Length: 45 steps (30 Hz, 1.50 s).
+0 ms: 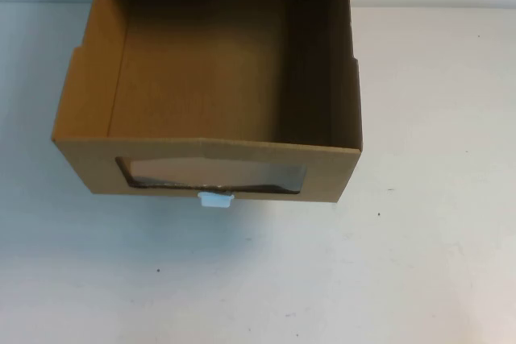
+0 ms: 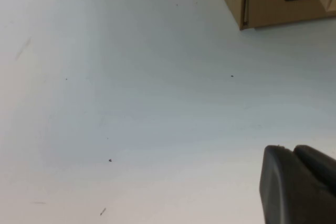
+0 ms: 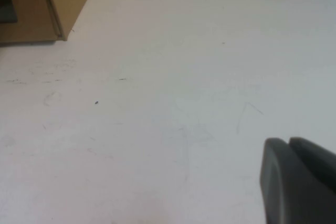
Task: Close the shoe box
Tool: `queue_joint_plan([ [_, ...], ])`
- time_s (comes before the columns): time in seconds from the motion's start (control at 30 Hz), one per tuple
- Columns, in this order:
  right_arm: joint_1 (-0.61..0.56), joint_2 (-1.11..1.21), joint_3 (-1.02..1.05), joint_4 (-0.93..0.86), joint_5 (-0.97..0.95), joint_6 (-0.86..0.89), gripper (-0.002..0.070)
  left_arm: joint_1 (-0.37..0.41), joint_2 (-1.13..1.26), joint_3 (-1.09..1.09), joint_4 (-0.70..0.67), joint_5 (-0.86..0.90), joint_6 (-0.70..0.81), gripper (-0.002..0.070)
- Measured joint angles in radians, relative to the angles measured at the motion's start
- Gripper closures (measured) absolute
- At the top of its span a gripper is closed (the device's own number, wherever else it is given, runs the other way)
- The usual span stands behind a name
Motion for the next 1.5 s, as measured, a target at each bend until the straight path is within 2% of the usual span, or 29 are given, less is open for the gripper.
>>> queue_joint_plan([
  [1.27, 0.000, 0.000, 0.000, 0.000, 0.000, 0.000, 0.0689, 0.000, 0.000, 0.000, -0.002, -0.017, -0.004, 0.0678],
  [1.37, 0.000, 0.000, 0.000, 0.000, 0.000, 0.000, 0.0689, 0.000, 0.000, 0.000, -0.071, -0.045, -0.042, 0.0678],
  [1.5, 0.000, 0.000, 0.000, 0.000, 0.000, 0.000, 0.0689, 0.000, 0.000, 0.000, -0.282, -0.132, -0.133, 0.0678],
])
